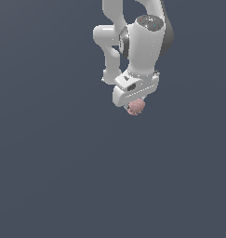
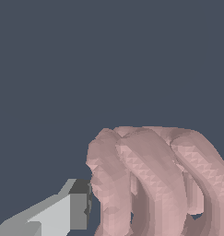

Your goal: Pick up the object and move it to a goal position.

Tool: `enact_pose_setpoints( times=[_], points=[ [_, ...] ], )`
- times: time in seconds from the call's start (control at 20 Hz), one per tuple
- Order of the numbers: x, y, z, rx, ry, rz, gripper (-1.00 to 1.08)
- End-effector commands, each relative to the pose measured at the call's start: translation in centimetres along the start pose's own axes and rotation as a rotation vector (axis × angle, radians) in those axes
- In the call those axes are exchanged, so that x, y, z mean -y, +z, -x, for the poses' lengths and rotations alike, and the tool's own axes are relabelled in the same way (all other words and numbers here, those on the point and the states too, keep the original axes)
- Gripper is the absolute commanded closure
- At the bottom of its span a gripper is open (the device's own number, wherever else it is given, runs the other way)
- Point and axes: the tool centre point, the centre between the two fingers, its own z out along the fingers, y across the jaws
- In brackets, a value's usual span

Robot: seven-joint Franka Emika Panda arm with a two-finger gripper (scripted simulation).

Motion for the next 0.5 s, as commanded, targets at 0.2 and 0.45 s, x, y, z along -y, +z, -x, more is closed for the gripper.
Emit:
enact_pose_setpoints(
  times=[0.2,0.45],
  points=[
    [4.6,-6.7,-2.0,0.001,0.000,-0.001,1.08],
    [7.7,-11.4,-3.5,0.000,0.000,-0.002,1.08]
  ],
)
